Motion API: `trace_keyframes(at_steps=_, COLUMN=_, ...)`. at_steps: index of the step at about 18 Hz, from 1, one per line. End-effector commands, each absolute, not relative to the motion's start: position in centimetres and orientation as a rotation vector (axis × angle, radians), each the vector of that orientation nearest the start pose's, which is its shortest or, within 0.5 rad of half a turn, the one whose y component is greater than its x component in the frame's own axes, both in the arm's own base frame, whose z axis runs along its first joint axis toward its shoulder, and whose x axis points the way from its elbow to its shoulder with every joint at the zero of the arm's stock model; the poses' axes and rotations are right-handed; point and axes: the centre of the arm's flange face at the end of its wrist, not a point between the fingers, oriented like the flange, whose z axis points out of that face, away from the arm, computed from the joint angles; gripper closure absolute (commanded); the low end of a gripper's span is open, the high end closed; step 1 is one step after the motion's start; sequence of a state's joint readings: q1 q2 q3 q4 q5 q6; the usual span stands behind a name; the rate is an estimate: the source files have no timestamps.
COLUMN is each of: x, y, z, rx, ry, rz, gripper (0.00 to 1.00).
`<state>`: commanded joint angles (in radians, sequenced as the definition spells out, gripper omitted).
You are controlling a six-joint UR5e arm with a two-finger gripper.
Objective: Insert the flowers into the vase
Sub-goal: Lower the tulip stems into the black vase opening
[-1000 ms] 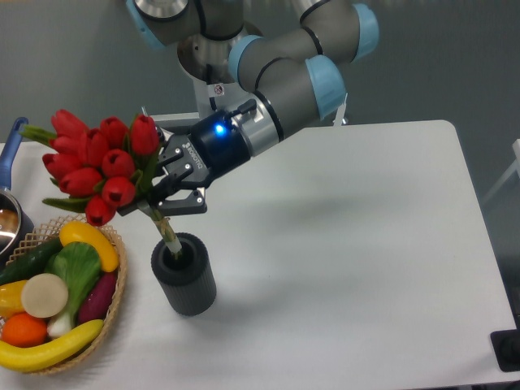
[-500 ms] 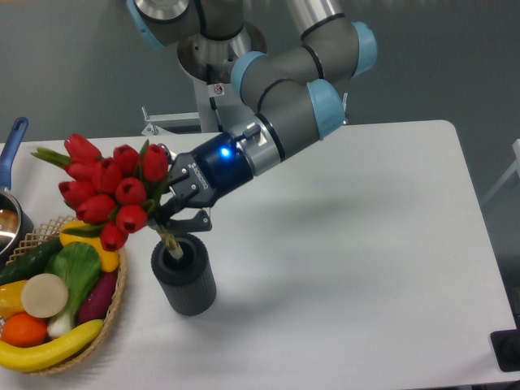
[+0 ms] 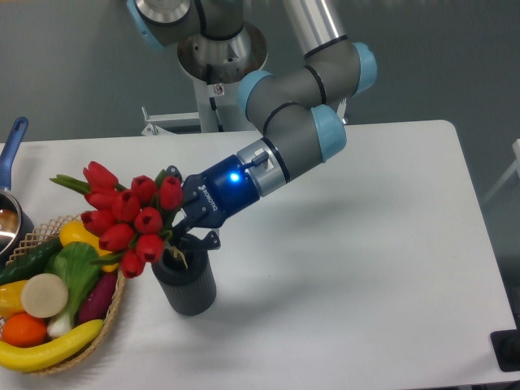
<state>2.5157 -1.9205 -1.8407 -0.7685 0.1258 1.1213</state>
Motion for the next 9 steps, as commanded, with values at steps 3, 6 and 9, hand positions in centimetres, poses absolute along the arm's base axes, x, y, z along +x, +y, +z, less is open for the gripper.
trace_keyframes(at_steps=3, x=-32.1, y=51.9, z=32.9, rx=-1.713, ry=0.292, rz=-0.65, gripper=0.67)
trace_keyframes(at_steps=6, x=-32.2, y=52.0, z=31.9, rx=-1.717, ry=0.284, rz=-0.662, gripper=0.67)
trace_keyframes(at_steps=9, x=-32.0, y=51.9, z=31.0, rx=-1.718, ry=0.287, rz=-0.663, gripper=0.67)
